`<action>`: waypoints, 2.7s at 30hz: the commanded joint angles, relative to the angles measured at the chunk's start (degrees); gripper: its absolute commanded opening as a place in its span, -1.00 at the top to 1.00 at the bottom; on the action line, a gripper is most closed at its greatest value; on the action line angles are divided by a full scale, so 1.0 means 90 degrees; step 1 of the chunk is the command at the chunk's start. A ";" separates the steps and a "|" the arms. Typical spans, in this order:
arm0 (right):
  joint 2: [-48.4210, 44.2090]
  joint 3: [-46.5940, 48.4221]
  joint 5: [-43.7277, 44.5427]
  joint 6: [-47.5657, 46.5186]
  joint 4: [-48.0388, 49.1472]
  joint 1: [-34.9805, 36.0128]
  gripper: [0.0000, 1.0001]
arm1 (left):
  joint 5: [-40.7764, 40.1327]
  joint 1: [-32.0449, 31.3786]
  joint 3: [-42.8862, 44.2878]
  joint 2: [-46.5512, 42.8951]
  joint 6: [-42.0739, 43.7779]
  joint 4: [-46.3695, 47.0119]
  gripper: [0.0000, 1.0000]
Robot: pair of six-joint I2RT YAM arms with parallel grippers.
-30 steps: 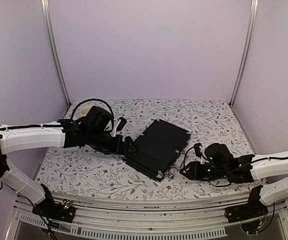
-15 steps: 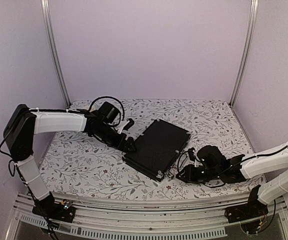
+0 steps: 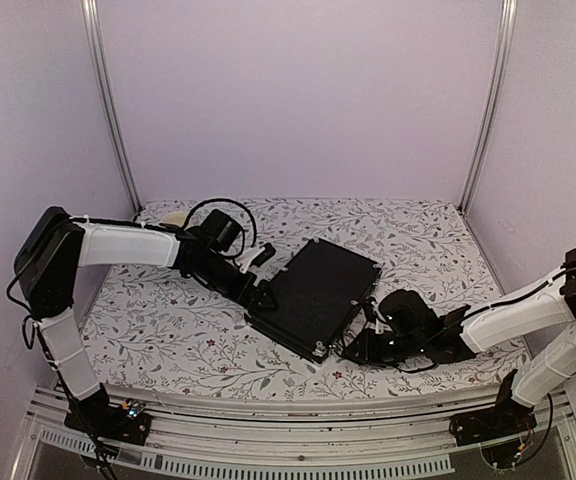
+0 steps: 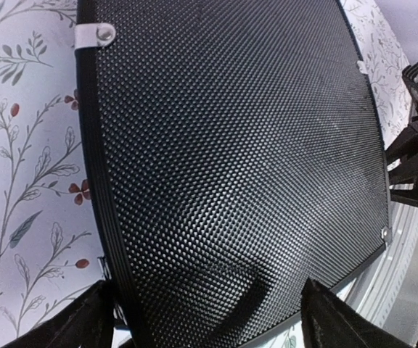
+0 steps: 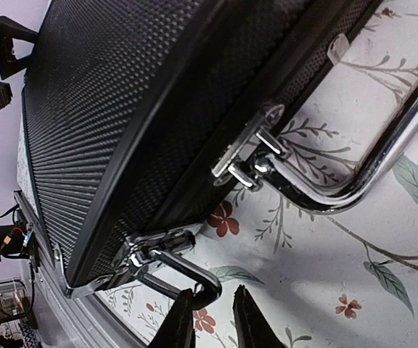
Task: Pack up texas hold em set
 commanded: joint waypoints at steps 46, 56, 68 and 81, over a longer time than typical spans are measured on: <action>-0.1535 0.0489 0.1138 -0.2303 -0.1013 -0.0015 -0.53 | -0.1370 -0.0080 -0.0551 -0.1586 -0.0820 0.1183 -0.78; -0.0092 0.2854 0.0712 -0.3469 -0.0920 -0.0898 -0.98 | -0.1636 0.0326 0.0433 -0.1011 -0.1242 0.2027 -0.80; -0.0054 0.1967 0.0117 -0.3869 -0.0140 -0.4654 -0.98 | -0.2202 0.4181 -0.2927 -0.3193 -0.1776 0.4106 -0.88; -0.1235 -0.0881 0.1588 -0.5374 0.4035 -0.5875 -0.98 | -0.3460 0.5140 -0.5403 -0.3672 -0.0904 0.7430 -0.94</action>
